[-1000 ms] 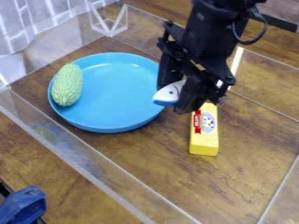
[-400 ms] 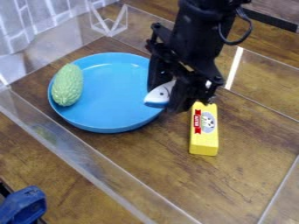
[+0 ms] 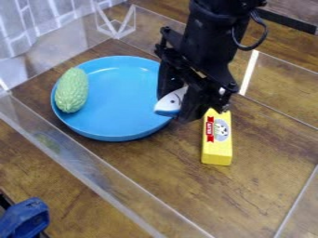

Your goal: Put the white object in the blue tray

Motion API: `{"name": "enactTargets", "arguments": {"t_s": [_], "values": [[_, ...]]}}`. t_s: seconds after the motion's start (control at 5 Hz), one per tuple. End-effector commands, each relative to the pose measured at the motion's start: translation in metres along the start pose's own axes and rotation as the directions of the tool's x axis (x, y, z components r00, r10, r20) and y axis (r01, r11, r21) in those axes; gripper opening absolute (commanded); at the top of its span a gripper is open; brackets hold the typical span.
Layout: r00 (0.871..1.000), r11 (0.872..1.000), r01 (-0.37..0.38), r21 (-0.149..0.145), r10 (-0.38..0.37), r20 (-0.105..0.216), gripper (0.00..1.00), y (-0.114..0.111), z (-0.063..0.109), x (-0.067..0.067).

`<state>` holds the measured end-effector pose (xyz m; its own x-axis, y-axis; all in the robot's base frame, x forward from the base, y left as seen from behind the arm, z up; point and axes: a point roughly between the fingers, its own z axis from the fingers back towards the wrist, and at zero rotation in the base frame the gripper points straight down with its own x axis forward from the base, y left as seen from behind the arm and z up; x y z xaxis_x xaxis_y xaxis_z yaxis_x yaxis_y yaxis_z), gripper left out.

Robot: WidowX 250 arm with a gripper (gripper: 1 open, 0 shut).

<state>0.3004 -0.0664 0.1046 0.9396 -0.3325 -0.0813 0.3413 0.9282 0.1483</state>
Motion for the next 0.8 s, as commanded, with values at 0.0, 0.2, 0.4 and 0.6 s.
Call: {"name": "enactTargets", "arguments": {"t_s": [0.0, 0.2, 0.4, 0.6], "values": [[0.997, 1.000, -0.016, -0.001, 0.016, 0.079, 0.00, 0.0011, 0.0211, 0.0008], [0.997, 1.000, -0.019, -0.006, 0.020, 0.080, 0.00, -0.0012, 0.0193, 0.0017], [0.996, 1.000, -0.023, -0.011, 0.024, 0.082, 0.00, -0.0039, 0.0167, 0.0030], [0.996, 0.999, -0.028, -0.016, 0.029, 0.084, 0.00, -0.0067, 0.0140, 0.0043]]}}
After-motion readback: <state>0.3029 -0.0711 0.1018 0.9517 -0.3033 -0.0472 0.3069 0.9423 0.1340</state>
